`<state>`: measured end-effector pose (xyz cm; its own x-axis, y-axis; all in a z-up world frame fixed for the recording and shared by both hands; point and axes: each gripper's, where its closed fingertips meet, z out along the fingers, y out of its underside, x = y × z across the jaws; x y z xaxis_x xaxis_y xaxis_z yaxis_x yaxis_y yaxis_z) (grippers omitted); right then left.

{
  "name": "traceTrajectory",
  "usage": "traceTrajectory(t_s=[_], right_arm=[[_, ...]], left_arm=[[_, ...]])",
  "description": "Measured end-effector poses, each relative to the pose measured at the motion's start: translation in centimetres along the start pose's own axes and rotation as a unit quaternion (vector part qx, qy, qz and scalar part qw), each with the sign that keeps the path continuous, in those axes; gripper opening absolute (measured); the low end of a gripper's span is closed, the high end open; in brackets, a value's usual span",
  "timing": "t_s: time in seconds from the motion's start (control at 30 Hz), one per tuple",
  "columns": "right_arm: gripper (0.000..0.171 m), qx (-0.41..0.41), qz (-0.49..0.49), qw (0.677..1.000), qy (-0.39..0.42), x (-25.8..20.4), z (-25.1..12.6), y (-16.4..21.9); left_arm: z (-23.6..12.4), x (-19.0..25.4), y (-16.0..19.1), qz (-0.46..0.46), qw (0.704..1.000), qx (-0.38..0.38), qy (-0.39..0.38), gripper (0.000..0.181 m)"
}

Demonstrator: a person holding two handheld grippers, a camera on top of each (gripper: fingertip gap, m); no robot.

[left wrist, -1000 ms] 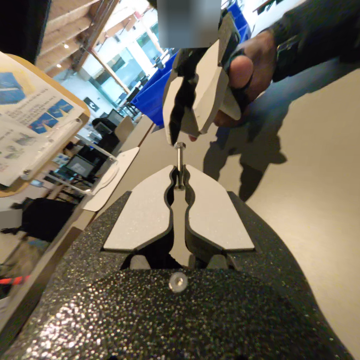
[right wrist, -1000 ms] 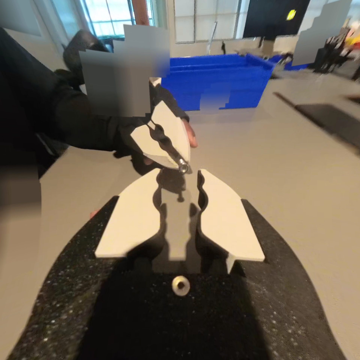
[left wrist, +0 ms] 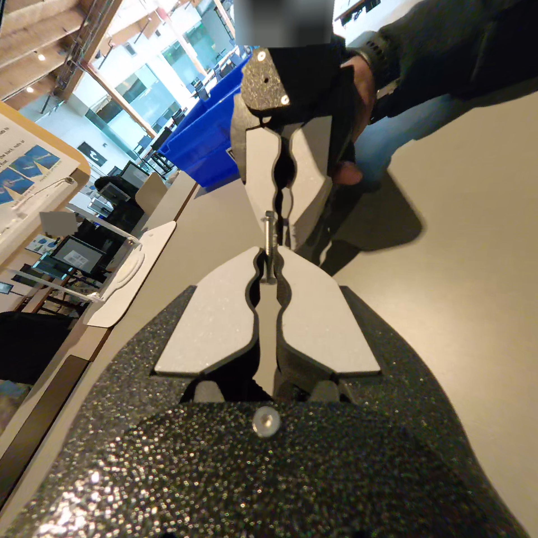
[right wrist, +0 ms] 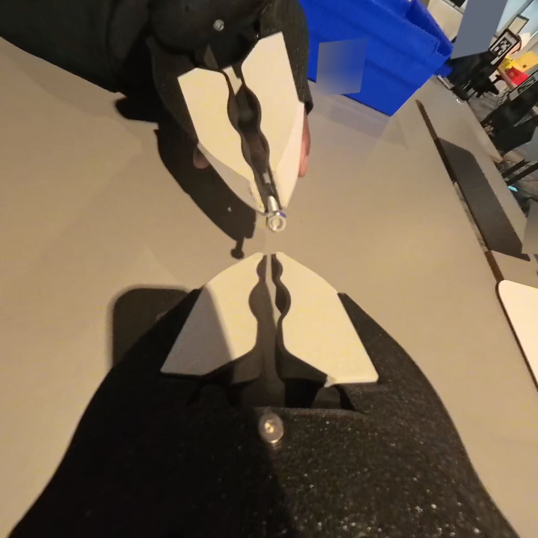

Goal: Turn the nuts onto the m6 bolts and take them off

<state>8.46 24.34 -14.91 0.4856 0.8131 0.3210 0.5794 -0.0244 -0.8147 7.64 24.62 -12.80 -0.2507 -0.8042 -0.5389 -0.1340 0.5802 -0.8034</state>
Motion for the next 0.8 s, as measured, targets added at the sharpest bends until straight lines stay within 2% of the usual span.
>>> traceTrajectory(t_s=[0.07, 0.2, 0.33, 0.5, 0.6, 0.67, 0.8], right_arm=[[0.017, -0.001, 0.027, 1.000, -0.006, 0.0, -0.1, 0.2], [0.027, 0.025, 0.104, 0.994, -0.031, -0.2, -0.7, -0.5], [0.032, 0.060, 0.165, 0.983, -0.050, -0.4, -1.4, -1.4], [0.033, 0.055, 0.173, 0.983, -0.043, -0.5, -0.9, -1.6], [0.012, 0.050, 0.132, 0.990, -0.028, -0.7, -0.7, -1.8], [0.012, 0.050, 0.079, 0.996, -0.016, -1.1, -0.8, -2.0], [0.012, 0.038, -0.100, 0.994, -0.002, -3.1, -1.7, -2.8]], left_arm=[[0.0, 0.0, -0.1, 0.006, 1.000, 0.001, -0.004, 0.005], [0.4, 0.0, -0.4, 0.034, 0.999, -0.001, -0.031, 0.005], [0.8, 0.2, 0.2, 0.080, 0.995, -0.035, -0.052, 0.005], [1.1, 0.7, 0.1, 0.086, 0.994, -0.039, -0.046, 0.005], [1.1, 1.0, 0.2, 0.078, 0.996, -0.040, -0.033, 0.005], [1.0, 1.5, -0.1, 0.045, 0.999, -0.029, -0.005, 0.005], [-0.2, 3.5, -2.1, -0.069, 0.990, 0.019, 0.123, 0.005]])
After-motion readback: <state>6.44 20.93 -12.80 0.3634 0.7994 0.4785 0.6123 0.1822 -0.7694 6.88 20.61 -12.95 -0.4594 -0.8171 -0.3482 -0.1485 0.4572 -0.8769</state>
